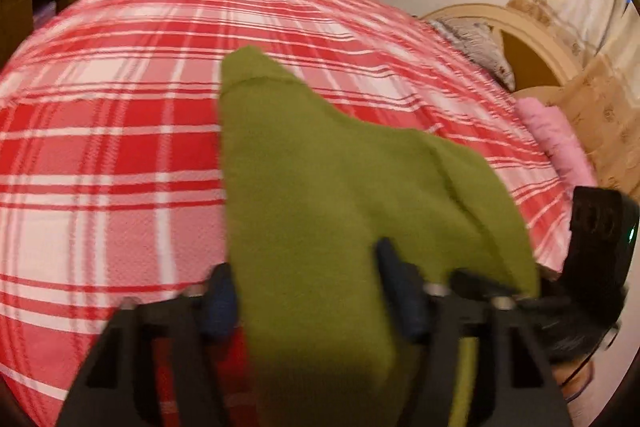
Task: Fold small clothes
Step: 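Lift the green bundle with both tools and carry it across the bed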
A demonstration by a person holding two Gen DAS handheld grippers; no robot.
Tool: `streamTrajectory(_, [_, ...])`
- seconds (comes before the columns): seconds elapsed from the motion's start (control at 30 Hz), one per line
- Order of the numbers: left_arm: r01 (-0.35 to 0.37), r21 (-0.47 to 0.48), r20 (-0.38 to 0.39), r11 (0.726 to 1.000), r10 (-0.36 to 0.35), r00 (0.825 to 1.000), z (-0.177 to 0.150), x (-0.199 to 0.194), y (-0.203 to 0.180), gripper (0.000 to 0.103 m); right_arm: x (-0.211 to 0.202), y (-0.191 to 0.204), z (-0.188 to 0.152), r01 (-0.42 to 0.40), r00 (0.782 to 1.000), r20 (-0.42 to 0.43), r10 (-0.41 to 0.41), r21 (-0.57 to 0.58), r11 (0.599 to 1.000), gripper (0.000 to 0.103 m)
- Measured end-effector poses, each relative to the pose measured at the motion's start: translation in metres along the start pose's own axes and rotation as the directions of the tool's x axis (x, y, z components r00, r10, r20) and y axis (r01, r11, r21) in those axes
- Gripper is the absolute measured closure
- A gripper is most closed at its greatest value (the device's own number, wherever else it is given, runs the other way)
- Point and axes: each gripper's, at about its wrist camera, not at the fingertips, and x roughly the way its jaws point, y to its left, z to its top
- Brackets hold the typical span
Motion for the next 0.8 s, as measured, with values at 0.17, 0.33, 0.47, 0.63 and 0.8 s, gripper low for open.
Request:
streamTrajectory(0.17, [-0.062,0.022,0.023,0.998,0.062,0.998,-0.001,-0.007,-0.014,0.059,-0.008,0.008,0.0,0.031,0.999,0.018,-0.031,0.034,0.999,0.064])
streamTrajectory(0.33, [-0.088,0.041,0.036,0.995,0.086,0.996,-0.006,-0.026,-0.02,0.065,-0.027,0.039,-0.004,0.075,0.996,0.046,-0.073,-0.027,0.997,0.065])
streamTrajectory(0.47, [-0.1,0.049,0.056,0.994,0.097,0.994,-0.014,-0.045,-0.02,0.065,-0.045,0.058,-0.012,0.058,0.996,0.066,-0.056,-0.029,0.998,0.065])
streamTrajectory(0.63, [-0.147,0.066,0.092,0.987,0.141,0.986,-0.019,-0.07,-0.021,0.065,-0.057,0.087,-0.025,0.033,0.996,0.089,-0.031,-0.026,0.999,0.065])
streamTrajectory(0.8, [-0.165,0.052,0.123,0.985,0.158,0.98,-0.027,-0.093,-0.015,0.065,-0.064,0.115,-0.029,0.013,0.995,0.103,-0.008,-0.049,0.999,0.065])
